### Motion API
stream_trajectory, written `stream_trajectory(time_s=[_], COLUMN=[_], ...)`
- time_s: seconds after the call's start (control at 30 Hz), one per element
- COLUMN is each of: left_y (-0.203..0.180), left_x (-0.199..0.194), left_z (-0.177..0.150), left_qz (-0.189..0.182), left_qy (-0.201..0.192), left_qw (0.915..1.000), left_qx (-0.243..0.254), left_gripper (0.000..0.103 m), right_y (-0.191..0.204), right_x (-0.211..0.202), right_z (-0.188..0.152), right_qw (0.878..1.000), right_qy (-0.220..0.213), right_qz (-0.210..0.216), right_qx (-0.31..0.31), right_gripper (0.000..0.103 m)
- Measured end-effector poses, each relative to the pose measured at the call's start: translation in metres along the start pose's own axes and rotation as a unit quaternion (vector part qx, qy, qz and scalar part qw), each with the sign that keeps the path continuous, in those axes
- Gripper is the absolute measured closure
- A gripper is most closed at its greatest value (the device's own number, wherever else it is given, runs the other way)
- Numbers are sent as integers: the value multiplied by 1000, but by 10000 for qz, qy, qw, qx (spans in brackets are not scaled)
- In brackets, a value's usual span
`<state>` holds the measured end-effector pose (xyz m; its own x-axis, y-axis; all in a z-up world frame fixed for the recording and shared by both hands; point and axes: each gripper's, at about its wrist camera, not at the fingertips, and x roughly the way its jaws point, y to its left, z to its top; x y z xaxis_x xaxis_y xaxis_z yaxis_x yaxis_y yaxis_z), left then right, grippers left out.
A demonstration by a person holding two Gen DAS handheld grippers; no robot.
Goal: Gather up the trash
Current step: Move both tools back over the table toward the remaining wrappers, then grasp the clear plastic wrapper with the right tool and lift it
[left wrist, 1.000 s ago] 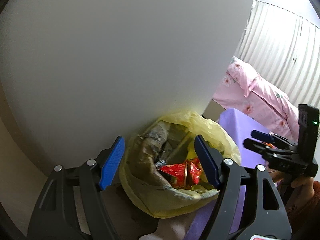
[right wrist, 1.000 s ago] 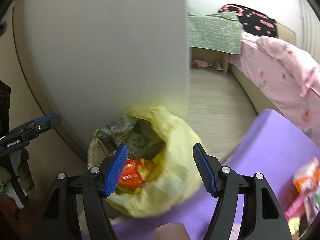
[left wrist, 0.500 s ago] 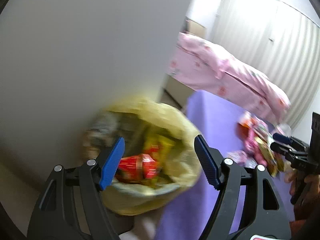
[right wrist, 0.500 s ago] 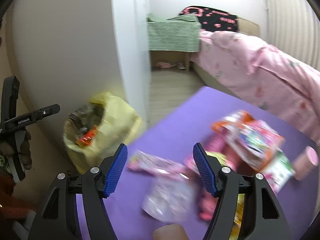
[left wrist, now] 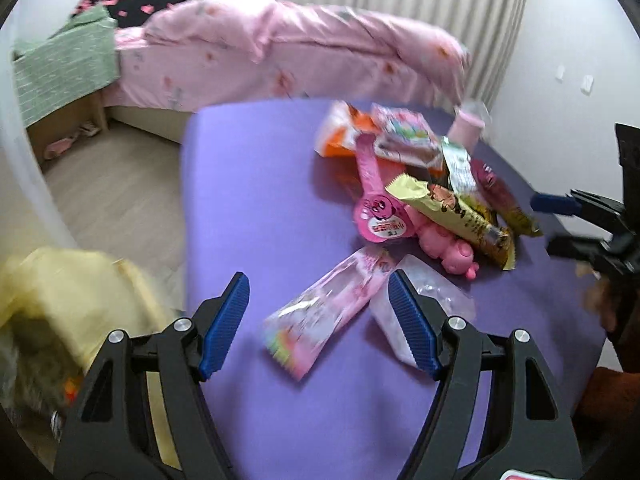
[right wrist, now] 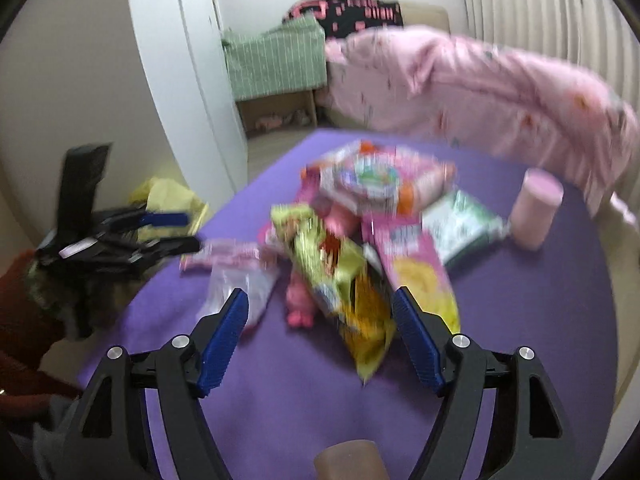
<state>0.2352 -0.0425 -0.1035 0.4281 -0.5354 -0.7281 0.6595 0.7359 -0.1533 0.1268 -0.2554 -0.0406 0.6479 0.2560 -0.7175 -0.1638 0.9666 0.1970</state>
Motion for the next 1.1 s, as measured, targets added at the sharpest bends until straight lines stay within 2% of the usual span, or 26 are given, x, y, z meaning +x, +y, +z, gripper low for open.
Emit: stream_trajectory(time_s=[0.17, 0.27, 0.37, 0.47, 0.57, 0.6, 0.67, 0.8, 0.9, 1.1], left_y=[-2, -5, -3, -1, -4, -4, -3, 10, 22, 37], left_x=[23, 19, 5, -12, -27, -30, -40, -62, -79, -97], left_z=[-1, -12, -27, -43, -56, -59, -64, -65, -62, -65], left_qz=[-169, -74, -213, -315, -203, -172, -108, 193, 419, 666], left_qy=[457, 532, 586, 590, 503, 473, 363, 20, -275, -484], left_qw=[9988, 9984, 9964, 9934, 9929, 9927, 9920, 9899, 9860, 9810], left_qx=[-109, -195, -580, -934, -1061, -1092, -1203, -1403, -1590, -1754], left_gripper=[52, 67, 73, 73, 73, 71, 57, 55, 54, 51], right_y=[-7, -9, -3, 11, 28, 34, 48, 68, 80, 100], right_x=[-5, -9, -7, 1, 19, 24, 36, 56, 66, 64], right_z=[-15, -22, -25, -26, -30, -31, -33, -33, -34, -47], right_qw=[9998, 9999, 10000, 9993, 9966, 9957, 9932, 9889, 9861, 9846], right_qy=[-18, -41, 8, 131, 371, 424, 568, 818, 988, 944], right_qz=[-195, -164, 11, 334, 697, 765, 911, 1040, 1076, 507], right_qx=[-13, -7, -61, -136, -235, -291, -441, -682, -791, -1382], right_gripper=[33, 33, 32, 32, 32, 32, 32, 32, 32, 32])
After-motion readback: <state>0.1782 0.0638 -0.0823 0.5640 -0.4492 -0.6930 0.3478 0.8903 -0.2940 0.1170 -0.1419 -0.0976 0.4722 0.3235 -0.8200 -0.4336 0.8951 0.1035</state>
